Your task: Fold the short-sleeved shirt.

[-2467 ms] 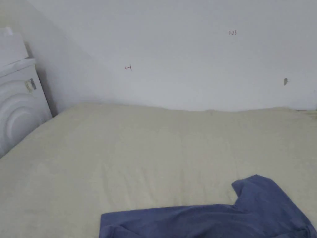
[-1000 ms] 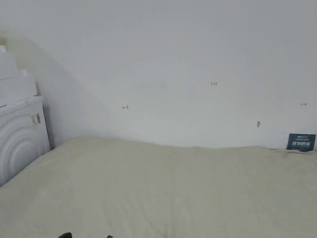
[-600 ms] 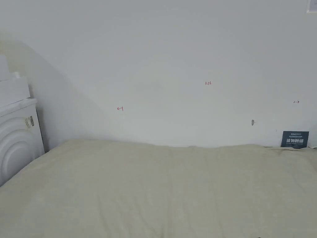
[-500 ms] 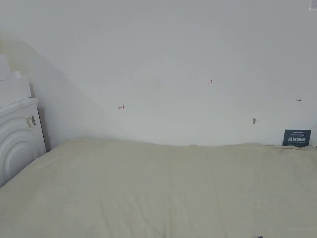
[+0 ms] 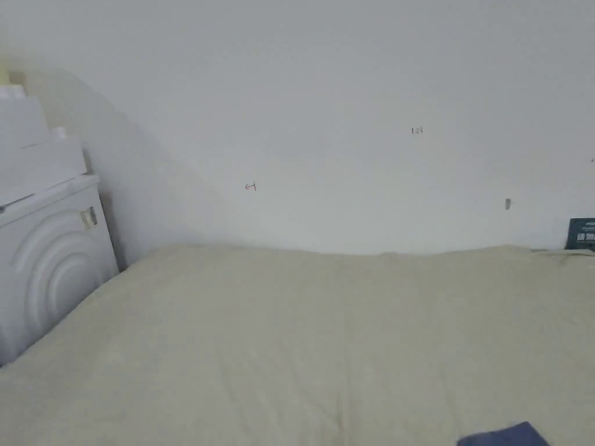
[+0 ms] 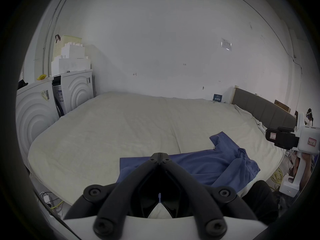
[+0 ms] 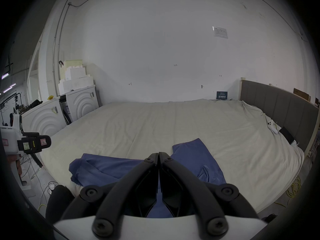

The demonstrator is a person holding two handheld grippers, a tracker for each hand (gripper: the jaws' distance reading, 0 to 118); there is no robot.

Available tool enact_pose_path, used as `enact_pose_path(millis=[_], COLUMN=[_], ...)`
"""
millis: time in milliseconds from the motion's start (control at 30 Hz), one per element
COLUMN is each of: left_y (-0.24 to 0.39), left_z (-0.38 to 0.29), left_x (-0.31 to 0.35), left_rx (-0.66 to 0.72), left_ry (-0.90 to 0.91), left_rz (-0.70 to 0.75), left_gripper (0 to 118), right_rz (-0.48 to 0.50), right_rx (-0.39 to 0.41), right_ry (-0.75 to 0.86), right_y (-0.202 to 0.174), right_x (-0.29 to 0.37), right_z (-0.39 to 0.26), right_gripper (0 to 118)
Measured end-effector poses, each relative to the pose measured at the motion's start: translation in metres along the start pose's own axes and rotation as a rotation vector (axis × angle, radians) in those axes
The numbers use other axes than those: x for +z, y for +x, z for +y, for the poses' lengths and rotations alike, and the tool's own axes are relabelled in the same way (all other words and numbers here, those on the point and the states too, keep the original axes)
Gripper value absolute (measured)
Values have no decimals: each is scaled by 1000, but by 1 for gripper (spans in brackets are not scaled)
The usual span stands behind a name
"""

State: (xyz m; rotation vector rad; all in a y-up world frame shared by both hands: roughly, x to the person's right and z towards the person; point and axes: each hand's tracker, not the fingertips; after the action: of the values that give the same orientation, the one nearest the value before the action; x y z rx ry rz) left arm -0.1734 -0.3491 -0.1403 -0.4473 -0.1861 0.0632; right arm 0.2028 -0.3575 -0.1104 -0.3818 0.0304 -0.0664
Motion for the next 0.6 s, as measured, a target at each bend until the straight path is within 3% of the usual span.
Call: enact_pose_path(millis=[233, 300, 367, 400, 433, 600], left_y=[-41, -52, -64, -69, -75, -100], left_z=[9, 11, 8, 6, 2, -21], left_x=[-66, -100, -138, -156, -173, -237], left_rx=[44, 40, 23, 28, 32, 135], left_ry=[-137, -183, -269, -308, -351, -515], left_rz=[37, 79, 88, 106, 111, 96], left_gripper=[3, 23, 70, 80, 86, 87], right_rz=[4, 0, -9, -11, -12, -41], right_rx=[-27, -35, -42, -46, -48, -71], right_ry=[-59, -71, -88, -92, -98, -140], right_y=[5, 8, 12, 14, 16, 27], right_x=[0, -3, -4, -4, -5, -12], right_z=[-14, -19, -21, -22, -23, -27], right_gripper=[2, 2, 2, 2, 2, 2])
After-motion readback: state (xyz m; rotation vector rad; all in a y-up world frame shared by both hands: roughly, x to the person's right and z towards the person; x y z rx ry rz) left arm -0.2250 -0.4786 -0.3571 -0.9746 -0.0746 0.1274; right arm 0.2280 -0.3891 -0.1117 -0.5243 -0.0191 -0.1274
